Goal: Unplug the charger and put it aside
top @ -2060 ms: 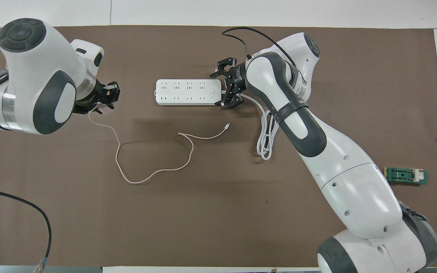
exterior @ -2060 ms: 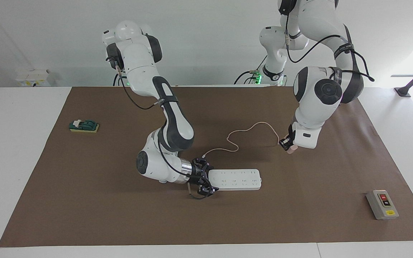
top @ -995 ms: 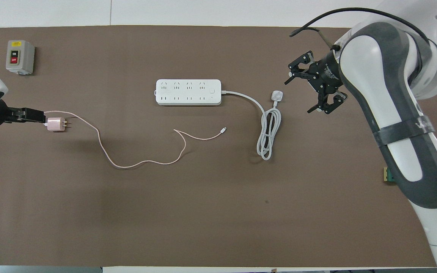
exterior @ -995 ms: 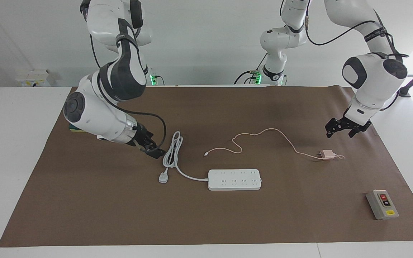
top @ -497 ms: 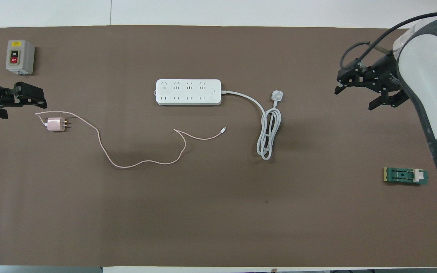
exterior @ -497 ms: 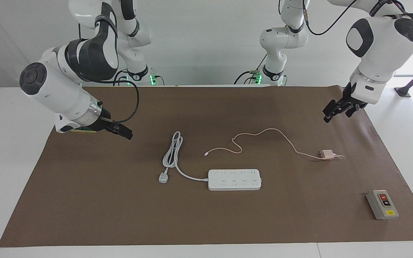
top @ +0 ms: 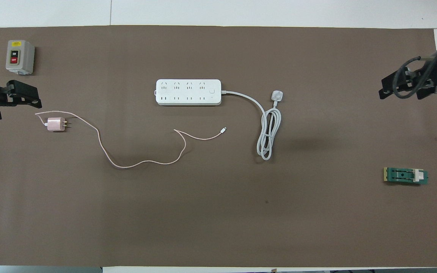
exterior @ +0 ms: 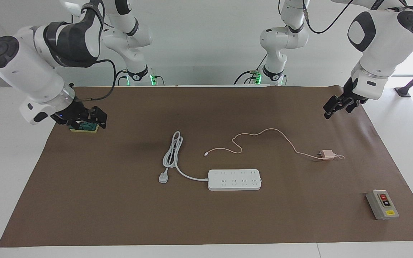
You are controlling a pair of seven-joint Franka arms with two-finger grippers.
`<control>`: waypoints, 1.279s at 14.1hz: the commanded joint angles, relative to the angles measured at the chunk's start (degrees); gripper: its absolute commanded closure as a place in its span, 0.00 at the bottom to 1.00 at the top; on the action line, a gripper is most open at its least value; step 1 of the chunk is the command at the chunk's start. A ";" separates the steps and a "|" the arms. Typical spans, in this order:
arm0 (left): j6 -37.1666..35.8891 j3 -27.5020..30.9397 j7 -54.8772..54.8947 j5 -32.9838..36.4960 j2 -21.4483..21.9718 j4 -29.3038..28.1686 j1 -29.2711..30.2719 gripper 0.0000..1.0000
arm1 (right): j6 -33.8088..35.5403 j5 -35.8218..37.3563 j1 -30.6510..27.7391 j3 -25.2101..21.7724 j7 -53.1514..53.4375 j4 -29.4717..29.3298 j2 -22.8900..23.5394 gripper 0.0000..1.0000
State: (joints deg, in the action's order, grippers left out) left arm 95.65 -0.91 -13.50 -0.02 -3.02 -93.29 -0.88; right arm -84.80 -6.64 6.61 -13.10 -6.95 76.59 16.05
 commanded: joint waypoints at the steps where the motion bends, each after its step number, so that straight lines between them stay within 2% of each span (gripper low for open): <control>1: -3.79 -0.06 -1.08 0.28 0.38 1.00 -0.35 0.00 | -0.63 5.39 -6.59 8.85 -2.37 2.68 -6.62 0.00; 3: -4.06 -0.15 -0.91 0.11 2.31 0.13 -0.35 0.00 | -0.54 7.43 -9.76 13.18 -1.85 5.39 -10.93 0.00; 6: -4.77 -0.41 1.72 0.28 4.50 -1.97 -0.26 0.00 | -4.56 7.70 -9.78 13.19 -1.14 16.45 -18.67 0.00; 8: -4.68 -0.41 3.57 0.20 6.53 -4.53 -0.44 0.00 | -7.73 8.83 -10.04 13.37 0.34 19.46 -19.47 0.00; 12: -4.86 -0.41 3.66 0.28 6.45 -4.62 -2.28 0.00 | -8.54 9.10 -11.36 15.83 7.03 19.30 -19.39 0.00; 15: -5.03 -0.32 10.48 0.28 6.54 -4.88 -2.90 0.00 | -7.40 9.19 -12.06 16.62 6.07 18.16 -19.04 0.00; 18: -4.42 -0.32 11.83 0.28 6.45 -4.71 -2.81 0.00 | -5.46 9.19 -12.50 16.71 4.05 17.18 -18.68 0.00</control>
State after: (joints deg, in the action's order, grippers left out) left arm 91.15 -1.84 -3.45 -0.02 2.10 -96.86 -3.08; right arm -91.31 1.48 -3.80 2.06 -1.46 93.88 -1.99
